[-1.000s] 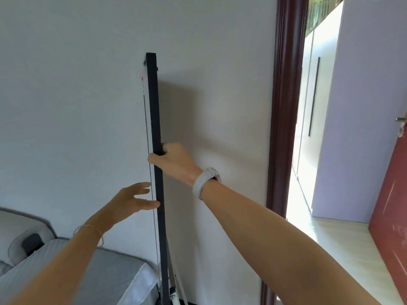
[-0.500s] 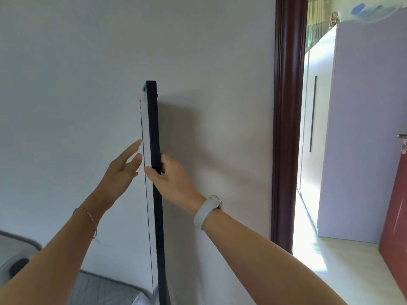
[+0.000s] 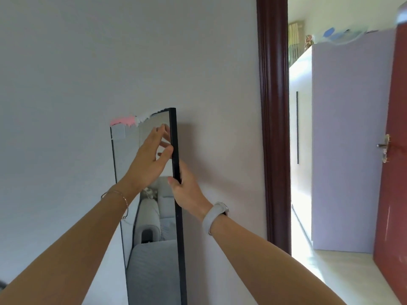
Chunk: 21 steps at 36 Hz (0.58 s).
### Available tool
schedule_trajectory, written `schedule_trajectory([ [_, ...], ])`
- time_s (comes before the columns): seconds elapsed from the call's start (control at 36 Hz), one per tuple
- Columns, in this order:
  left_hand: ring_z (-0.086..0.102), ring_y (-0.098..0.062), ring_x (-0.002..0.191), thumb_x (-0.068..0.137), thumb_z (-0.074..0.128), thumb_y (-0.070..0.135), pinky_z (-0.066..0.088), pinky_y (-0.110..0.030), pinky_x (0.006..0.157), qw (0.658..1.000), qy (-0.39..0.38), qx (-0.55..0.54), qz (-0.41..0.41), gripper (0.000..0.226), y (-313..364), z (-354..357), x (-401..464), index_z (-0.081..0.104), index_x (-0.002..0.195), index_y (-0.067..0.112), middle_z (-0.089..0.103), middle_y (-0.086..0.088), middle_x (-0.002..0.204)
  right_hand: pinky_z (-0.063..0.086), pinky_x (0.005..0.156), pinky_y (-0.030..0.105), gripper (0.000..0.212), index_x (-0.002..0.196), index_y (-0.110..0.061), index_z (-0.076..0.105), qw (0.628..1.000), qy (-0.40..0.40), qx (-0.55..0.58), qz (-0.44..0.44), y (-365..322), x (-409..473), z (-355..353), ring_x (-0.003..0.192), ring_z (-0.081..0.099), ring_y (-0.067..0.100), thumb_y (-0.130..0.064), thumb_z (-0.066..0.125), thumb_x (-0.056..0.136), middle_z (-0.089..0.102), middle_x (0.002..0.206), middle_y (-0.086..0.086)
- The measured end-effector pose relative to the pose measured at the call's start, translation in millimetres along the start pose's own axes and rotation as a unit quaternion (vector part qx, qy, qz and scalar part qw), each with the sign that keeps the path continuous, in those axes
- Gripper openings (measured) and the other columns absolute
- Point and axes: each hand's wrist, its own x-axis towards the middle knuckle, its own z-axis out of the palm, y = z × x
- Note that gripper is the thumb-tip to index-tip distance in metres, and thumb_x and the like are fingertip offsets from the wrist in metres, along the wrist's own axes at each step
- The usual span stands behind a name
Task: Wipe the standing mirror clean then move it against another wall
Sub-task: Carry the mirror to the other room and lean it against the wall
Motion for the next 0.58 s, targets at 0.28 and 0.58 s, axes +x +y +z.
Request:
schedule_trajectory([
  [0.28,0.048,-0.029,0.12,0.087,0.044,0.043,0.05,-0.042,0.092,0.997,0.027,0.061,-0.042,0.06,-29,26,41,0.022,0.14,0.028,0.043,-0.008,0.133,0.045,0.089,0.032,0.038,0.126,-0.019,0.038,0.998,0.003,-0.034,0.048,18,30,-21,0.098,0.054,0.015,-0.011,0.043,0.089,0.056,0.106,-0.002],
  [0.58,0.007,-0.03,0.144,0.093,0.043,0.038,0.023,-0.05,0.114,0.985,0.053,0.145,-0.075,0.064,-38,53,61,0.006,0.146,0.03,-0.002,-0.007,0.157,0.04,0.097,0.044,0.038,0.126,-0.014,0.038,0.998,-0.02,-0.024,0.059,33,57,-39,0.111,0.049,0.033,-0.008,0.046,0.09,0.05,0.123,0.021],
])
